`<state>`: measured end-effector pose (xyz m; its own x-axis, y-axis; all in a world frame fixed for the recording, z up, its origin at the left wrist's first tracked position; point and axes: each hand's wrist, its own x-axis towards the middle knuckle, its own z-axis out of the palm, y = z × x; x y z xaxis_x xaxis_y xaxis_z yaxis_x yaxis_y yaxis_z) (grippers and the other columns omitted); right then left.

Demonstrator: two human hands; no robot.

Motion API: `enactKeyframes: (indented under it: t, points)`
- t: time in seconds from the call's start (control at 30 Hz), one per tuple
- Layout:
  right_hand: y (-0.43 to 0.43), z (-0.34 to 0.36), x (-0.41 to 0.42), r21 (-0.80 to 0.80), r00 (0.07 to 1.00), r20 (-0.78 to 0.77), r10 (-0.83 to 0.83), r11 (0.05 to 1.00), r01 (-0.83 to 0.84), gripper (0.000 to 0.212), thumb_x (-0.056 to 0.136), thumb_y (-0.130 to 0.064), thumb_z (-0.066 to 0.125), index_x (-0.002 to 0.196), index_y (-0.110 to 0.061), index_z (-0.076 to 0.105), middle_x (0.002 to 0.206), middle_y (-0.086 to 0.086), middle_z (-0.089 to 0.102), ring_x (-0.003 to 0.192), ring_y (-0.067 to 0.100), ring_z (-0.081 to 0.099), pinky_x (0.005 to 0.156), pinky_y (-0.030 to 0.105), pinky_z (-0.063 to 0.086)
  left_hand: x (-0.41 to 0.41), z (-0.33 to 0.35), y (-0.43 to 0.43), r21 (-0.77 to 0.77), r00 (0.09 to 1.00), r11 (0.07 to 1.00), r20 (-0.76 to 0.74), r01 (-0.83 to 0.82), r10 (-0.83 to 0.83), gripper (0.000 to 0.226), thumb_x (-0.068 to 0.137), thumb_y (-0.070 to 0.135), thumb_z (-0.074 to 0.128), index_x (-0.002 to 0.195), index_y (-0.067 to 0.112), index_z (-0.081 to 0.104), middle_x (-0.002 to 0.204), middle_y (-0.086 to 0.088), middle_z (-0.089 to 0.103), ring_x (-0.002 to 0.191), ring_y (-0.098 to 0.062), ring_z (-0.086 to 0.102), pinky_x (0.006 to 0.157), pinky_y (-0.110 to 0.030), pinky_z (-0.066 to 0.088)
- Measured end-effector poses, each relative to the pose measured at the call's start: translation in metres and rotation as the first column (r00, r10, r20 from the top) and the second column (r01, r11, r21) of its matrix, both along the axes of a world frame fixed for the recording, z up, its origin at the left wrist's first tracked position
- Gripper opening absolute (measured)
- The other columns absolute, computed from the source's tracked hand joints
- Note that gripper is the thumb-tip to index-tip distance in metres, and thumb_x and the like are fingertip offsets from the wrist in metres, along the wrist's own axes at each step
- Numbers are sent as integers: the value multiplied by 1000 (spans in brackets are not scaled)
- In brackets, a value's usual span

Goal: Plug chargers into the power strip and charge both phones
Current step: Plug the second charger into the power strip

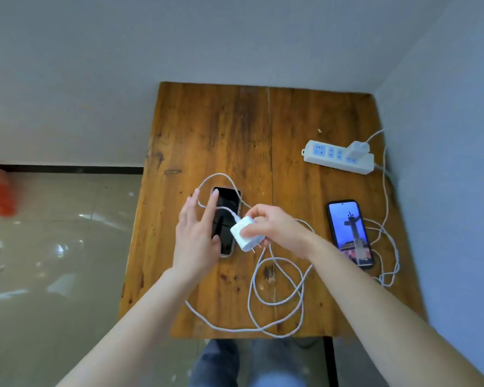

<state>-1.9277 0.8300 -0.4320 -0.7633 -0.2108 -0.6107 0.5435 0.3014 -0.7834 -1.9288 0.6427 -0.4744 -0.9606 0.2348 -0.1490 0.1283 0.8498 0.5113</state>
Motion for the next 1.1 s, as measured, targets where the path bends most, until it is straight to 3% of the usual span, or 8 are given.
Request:
enactKeyframes:
  t: [0.2,0.3,0.4,0.53,0.63,0.73,0.87,1.1]
  points:
    - [113,24,-19,18,930,-183,-319,945,328,34,77,-26,77,104,-18,58,94,4,73,86,15,71,65,20,54,-43,16,104,174,990,982,-132,67,-45,7,92,22,56,98,22,60,103,4,68,119,-21,55,112,-47,21]
    - [158,20,-35,-101,756,-266,-598,797,595,35,75,-29,78,104,-15,65,100,2,73,95,18,69,76,27,55,-53,20,148,289,994,951,-29,112,-108,14,98,26,47,87,24,55,73,12,64,69,-5,60,96,-30,43]
    - [181,14,-63,-362,682,-123,-721,673,646,45,72,-37,76,106,-10,66,104,9,70,105,25,66,81,32,55,-57,19,189,292,969,929,27,227,-245,13,94,18,48,91,23,60,76,12,62,63,-12,59,57,-29,49]
    - [203,10,-109,-581,607,152,-780,426,694,35,91,-42,56,112,-15,52,109,16,60,95,31,70,73,39,59,-74,5,222,178,965,960,116,215,-237,22,95,16,46,107,19,64,78,7,66,63,-13,61,53,-27,50]
    - [225,11,-141,-352,670,11,-742,625,697,38,90,-51,53,110,-19,50,96,13,62,61,14,66,47,23,51,-89,-6,229,74,970,986,184,150,-161,22,94,14,49,111,21,62,83,5,67,67,-12,61,50,-18,44]
    - [241,4,-165,226,905,-218,-366,883,412,39,86,-50,61,109,-18,56,91,4,62,63,11,58,49,21,45,-101,-13,235,1,985,996,152,84,-83,28,94,12,52,120,17,59,95,-1,67,77,-16,64,58,-22,52]
    - [247,-10,-184,646,975,-100,197,759,-88,22,85,-20,65,105,-10,61,97,8,63,78,17,61,61,28,51,-117,-29,245,-201,955,934,37,295,-294,63,89,6,54,147,18,33,146,-7,42,131,-25,41,98,-34,45]
    - [249,-27,-200,697,938,-145,315,706,-129,17,82,-12,72,97,-6,68,100,9,66,77,19,61,61,23,48,-132,-48,258,-423,879,773,170,474,-446,81,90,16,52,153,19,0,163,-3,-6,147,-26,-13,117,-49,7]
